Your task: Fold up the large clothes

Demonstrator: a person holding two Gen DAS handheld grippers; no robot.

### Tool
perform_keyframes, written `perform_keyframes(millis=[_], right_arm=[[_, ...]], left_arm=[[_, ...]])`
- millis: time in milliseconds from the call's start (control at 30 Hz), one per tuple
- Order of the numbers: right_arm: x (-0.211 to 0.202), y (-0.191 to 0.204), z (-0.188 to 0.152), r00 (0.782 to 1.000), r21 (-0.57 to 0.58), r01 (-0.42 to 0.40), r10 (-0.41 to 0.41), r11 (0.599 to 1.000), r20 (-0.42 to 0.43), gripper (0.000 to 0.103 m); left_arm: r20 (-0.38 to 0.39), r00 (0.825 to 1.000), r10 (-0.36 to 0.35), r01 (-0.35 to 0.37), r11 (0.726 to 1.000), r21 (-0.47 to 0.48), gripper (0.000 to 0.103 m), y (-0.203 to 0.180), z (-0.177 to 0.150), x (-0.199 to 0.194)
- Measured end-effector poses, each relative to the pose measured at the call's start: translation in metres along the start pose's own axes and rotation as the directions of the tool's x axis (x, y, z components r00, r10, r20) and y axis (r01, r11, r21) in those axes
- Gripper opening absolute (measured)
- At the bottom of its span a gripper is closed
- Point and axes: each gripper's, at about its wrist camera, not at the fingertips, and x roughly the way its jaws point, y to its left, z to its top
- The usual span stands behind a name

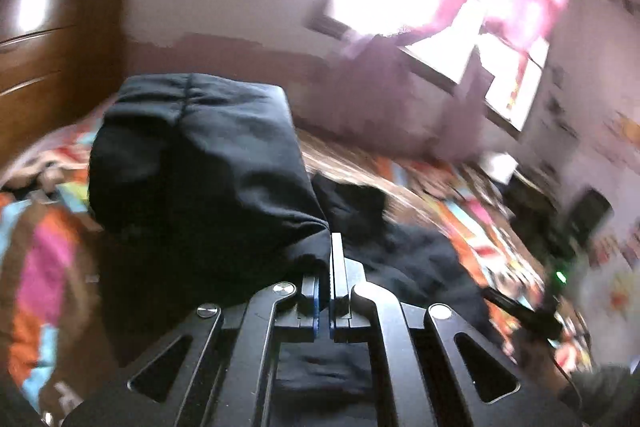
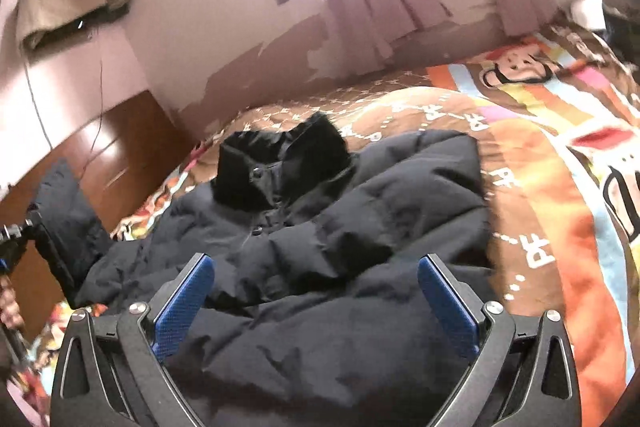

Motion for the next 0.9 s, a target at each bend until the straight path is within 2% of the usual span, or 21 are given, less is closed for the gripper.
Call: perform_keyframes(millis=[67,167,267,300,433,600,700,767,833,900], right_arm=[[-0.003,-0.01,0.002,1.0,0.014,0.008,-0.008,1.0,-0.004,0.102],[-0.012,-0.022,0.004,1.0,0.061,-0.01,0.011,0.998,-0.011,0.102],[-0.015,-0.031,0.004,0.996,0.132,-0.075,0.079,0.988,-0.027,0.102],[-0.015,-0.031,0.003,0.994,0.15,-0.096,0.102,0.984,-0.032,0.102],[-0.009,-0.03,-0.001,0.983,0.208,-0.16,0.175,0.965,-0.06,0.102],[0.004,-0.026,-0.006,0.954,0.285,-0.255,0.289,0.924,-0.083,0.103],[0.013,-0.019,-0.005,0.947,0.286,-0.263,0.304,0.921,-0.108,0.103],[0.015,-0.013,-0.005,0.942,0.282,-0.275,0.317,0.919,-0.115,0.103],[0.015,-0.003,-0.006,0.936,0.265,-0.293,0.333,0.919,-0.119,0.103],[0.015,0.006,-0.007,0.923,0.249,-0.325,0.363,0.912,-0.127,0.103]], left_arm=[[-0.049,0.997,-0.057,0.059,0.998,0.037,0.001,-0.028,-0.011,0.021],[-0.127,0.988,-0.092,0.105,0.99,0.094,0.001,-0.058,-0.024,0.058],[-0.218,0.972,-0.09,0.127,0.979,0.161,0.001,-0.092,-0.048,0.079],[-0.266,0.96,-0.087,0.138,0.974,0.18,0.001,-0.099,-0.061,0.092],[-0.348,0.933,-0.092,0.165,0.969,0.186,0.001,-0.105,-0.086,0.118],[-0.416,0.901,-0.123,0.2,0.969,0.147,0.001,-0.093,-0.108,0.114],[-0.45,0.879,-0.158,0.224,0.97,0.096,0.009,-0.083,-0.11,0.107],[-0.454,0.875,-0.165,0.227,0.97,0.084,0.029,-0.078,-0.11,0.097],[-0.449,0.873,-0.191,0.248,0.966,0.071,0.04,-0.078,-0.111,0.09],[-0.44,0.874,-0.204,0.257,0.964,0.062,0.043,-0.078,-0.112,0.086]])
